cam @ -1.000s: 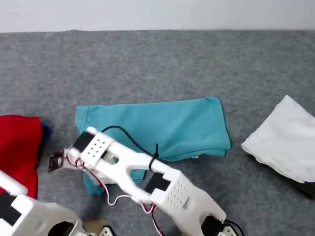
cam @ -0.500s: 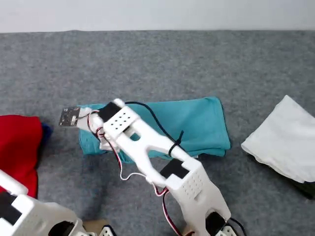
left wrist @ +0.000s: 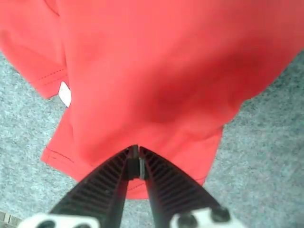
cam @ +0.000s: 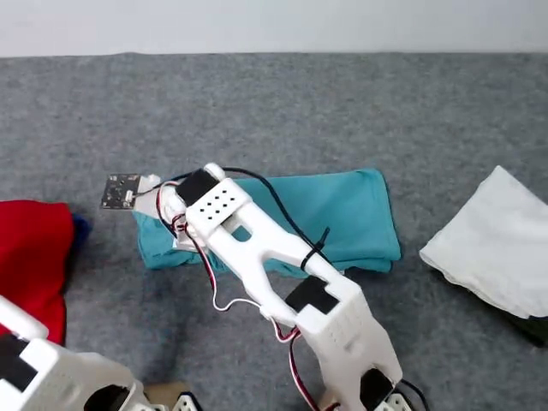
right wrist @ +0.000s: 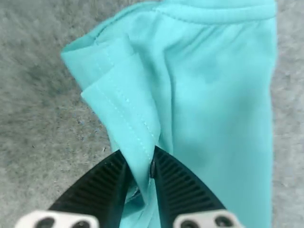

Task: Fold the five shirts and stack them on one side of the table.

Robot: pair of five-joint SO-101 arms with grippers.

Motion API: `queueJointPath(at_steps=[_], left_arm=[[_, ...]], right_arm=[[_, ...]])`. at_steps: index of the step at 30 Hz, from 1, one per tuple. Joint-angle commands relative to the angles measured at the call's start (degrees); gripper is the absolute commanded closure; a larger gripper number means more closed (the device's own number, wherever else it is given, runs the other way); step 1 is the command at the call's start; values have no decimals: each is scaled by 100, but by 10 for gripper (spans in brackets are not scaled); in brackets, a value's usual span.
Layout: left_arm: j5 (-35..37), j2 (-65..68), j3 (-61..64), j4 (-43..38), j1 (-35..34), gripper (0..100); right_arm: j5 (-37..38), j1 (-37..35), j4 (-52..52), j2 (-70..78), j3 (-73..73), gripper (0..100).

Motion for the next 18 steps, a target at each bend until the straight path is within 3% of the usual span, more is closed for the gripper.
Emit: queueJointPath(at_steps=[1,13,18], left_arm=[[-26,-88,-31,-88,9,995],[-26,-88,-40,-88,9,995],[-26,-97,-40,-88,-26,995]], right_arm=[[62,84,119,-620,-70,974],[44,-664,910,-1103,-70,974],[44,-505,804,-1068,-70,974]])
